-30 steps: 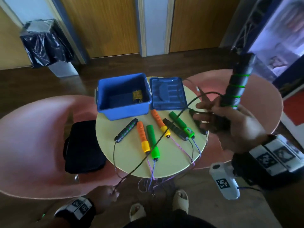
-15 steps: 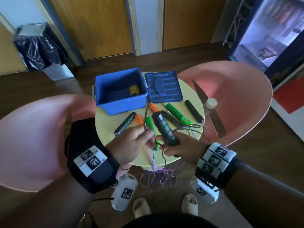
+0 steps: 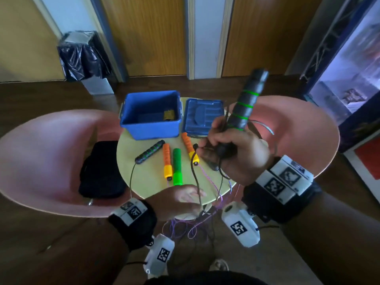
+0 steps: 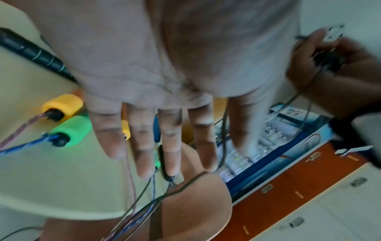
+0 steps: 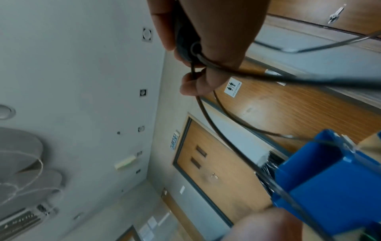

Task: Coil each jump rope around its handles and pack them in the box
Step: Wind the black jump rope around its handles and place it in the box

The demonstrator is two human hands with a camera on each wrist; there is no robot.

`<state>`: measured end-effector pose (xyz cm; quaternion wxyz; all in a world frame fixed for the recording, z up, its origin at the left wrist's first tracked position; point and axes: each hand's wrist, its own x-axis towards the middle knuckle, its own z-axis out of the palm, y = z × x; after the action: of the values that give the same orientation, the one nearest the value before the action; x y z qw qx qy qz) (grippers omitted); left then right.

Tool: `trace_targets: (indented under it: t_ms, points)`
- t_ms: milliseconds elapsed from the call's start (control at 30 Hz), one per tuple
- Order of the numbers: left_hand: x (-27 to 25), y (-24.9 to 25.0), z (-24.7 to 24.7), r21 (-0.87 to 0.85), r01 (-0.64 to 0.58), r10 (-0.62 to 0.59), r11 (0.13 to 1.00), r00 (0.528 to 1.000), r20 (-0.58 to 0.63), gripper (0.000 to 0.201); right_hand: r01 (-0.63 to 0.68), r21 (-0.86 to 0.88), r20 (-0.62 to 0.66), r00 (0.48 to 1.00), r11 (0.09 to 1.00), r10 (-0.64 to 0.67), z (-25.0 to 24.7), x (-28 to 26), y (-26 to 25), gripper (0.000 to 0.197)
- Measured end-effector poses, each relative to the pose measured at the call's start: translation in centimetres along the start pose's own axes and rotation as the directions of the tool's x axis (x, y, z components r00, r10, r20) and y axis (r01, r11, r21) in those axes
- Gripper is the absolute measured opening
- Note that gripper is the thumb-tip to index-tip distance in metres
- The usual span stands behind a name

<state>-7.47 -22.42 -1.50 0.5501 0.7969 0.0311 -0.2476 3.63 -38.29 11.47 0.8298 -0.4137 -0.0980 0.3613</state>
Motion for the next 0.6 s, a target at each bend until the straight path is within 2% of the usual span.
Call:
trace_targets:
  t_ms: [67, 133, 233, 300, 333, 367, 433, 500, 533, 600]
  points:
    - [1.1, -0.6, 1.7, 0.040, 0.068, -0.067, 0.997, 0.998, -0.017, 0.022, 0.065, 0.030, 0.016, 0.998, 0.997, -0.066, -0.2, -0.1, -1.7, 0.015]
    - [1.8, -1.3, 2.4, 0.123, 0.128, -0.117, 0.984, 0.989, -0.092, 0.024, 0.138, 0.023, 0.007, 0.990, 0.990, -0.138, -1.1, -0.4, -3.3, 0.012]
    - [1.7, -1.7, 2.4, -0.024, 0.195, -0.195, 0.981, 0.953, -0.233, 0.021, 0.180, 0.018, -0.062, 0.982, 0.984, -0.178, -3.3, -1.0, -5.1, 0.011]
    - [1.5, -2.0, 2.2, -0.155, 0.158, -0.202, 0.975, 0.922, -0.330, 0.014, 0.162, 0.050, -0.100, 0.983, 0.986, -0.156, -5.0, -1.4, -5.7, 0.010]
    - [1.4, -1.8, 2.1, -0.189, 0.134, -0.196, 0.973, 0.909, -0.369, 0.015, 0.149, 0.072, -0.102, 0.985, 0.986, -0.142, -5.7, -1.7, -5.8, 0.015]
    - [1.5, -1.4, 2.1, -0.194, 0.114, -0.185, 0.974, 0.898, -0.398, 0.025, 0.138, 0.101, -0.088, 0.988, 0.985, -0.130, -6.3, -1.9, -5.8, 0.023]
    - [1.9, -0.6, 2.2, -0.098, 0.123, -0.152, 0.988, 0.912, -0.380, 0.048, 0.128, 0.144, -0.041, 0.992, 0.981, -0.123, -7.1, -2.2, -5.6, 0.039]
    - [2.7, 1.2, 2.9, 0.014, 0.134, -0.125, 0.991, 0.950, -0.286, 0.059, 0.132, 0.172, 0.009, 0.991, 0.976, -0.136, -7.2, -2.3, -5.4, 0.042]
    - [3.3, 2.2, 3.6, 0.036, 0.127, -0.116, 0.991, 0.968, -0.223, 0.055, 0.140, 0.188, 0.036, 0.988, 0.972, -0.150, -7.1, -2.4, -5.4, 0.043]
    - [4.9, 3.8, 5.1, 0.063, 0.079, -0.072, 0.995, 0.992, -0.104, 0.035, 0.167, 0.204, 0.068, 0.981, 0.965, -0.184, -7.1, -2.5, -5.8, 0.043]
